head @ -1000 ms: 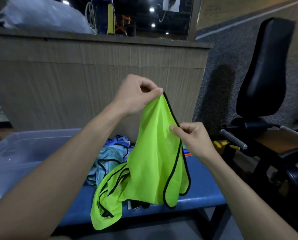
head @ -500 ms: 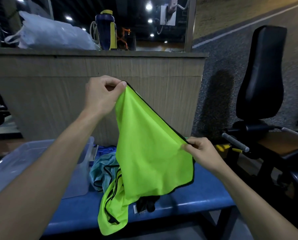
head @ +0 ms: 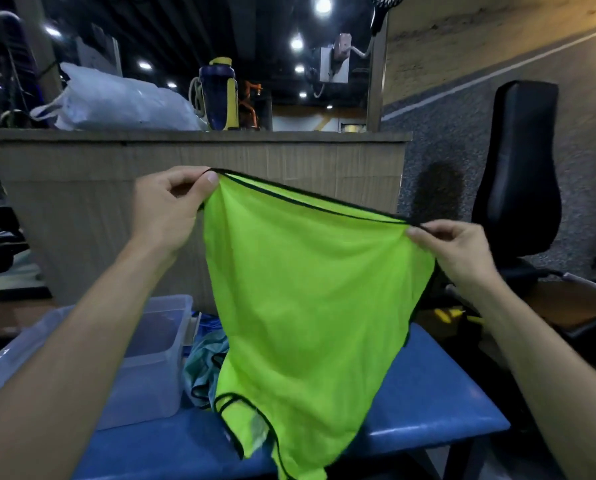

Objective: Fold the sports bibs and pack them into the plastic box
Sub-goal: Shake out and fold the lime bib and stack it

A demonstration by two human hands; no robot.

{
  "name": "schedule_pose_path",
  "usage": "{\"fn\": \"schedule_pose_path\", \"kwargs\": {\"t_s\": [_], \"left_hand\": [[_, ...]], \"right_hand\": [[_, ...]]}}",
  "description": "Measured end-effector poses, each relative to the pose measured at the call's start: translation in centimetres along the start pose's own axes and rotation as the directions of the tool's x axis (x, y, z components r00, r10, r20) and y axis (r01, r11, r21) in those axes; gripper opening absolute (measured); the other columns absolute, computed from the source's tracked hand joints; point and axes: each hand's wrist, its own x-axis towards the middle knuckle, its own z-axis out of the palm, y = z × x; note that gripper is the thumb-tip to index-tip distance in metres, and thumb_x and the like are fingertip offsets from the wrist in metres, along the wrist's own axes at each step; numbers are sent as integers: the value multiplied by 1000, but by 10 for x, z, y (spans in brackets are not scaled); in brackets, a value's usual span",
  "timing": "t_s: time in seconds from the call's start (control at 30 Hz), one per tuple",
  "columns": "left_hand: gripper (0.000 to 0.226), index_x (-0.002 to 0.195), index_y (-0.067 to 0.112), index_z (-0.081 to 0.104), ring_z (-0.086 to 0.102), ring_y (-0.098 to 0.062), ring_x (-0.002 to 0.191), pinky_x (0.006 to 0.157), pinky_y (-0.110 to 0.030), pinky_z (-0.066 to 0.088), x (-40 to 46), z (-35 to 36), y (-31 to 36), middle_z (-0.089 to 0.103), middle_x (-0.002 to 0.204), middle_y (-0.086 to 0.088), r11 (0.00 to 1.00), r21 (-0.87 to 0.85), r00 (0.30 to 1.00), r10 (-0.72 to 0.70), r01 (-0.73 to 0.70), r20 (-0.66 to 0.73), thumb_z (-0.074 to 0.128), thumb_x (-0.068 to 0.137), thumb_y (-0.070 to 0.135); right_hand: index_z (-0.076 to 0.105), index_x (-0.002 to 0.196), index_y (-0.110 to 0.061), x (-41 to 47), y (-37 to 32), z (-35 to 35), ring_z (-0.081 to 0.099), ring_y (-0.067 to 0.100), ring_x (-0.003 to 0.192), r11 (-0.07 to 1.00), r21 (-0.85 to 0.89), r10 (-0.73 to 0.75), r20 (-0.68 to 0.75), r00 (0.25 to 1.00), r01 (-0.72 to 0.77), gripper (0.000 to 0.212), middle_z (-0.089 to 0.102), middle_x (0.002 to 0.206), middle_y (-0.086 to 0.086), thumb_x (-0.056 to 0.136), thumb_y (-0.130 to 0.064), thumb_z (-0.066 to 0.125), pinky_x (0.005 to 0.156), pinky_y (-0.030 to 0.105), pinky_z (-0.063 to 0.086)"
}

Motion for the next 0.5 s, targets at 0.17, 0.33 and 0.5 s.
{"fn": "schedule_pose_path", "kwargs": {"t_s": [0.17,0.33,0.5], "left_hand": [[10,76,18,80,63,-4,67,67,-17,54,9,3,57,73,74,6,882,-458,968,5,114,250,72,81,20],[7,74,26,82,65,-5,78,91,-29,51,18,-15,24,76,79,9,954,-240,973,-137,179,184,84,68,29],[20,82,28,76,65,1,70,80,-22,54,11,-28,-6,77,84,12,951,306,981,-21,-40,194,79,86,9]], "right_hand": [[75,85,-18,68,-65,-15,55,1,61,991,7,-134,-87,987,135,8,69,69,-11,88,-24,79,57,18,45],[77,88,-22,64,-68,-30,59,-7,62,963,-234,-128,47,991,135,7,71,79,-9,85,-25,82,64,13,48],[79,83,-9,39,-57,-32,62,4,66,951,-268,-97,220,971,155,18,74,75,2,73,-21,87,64,15,48]]}}
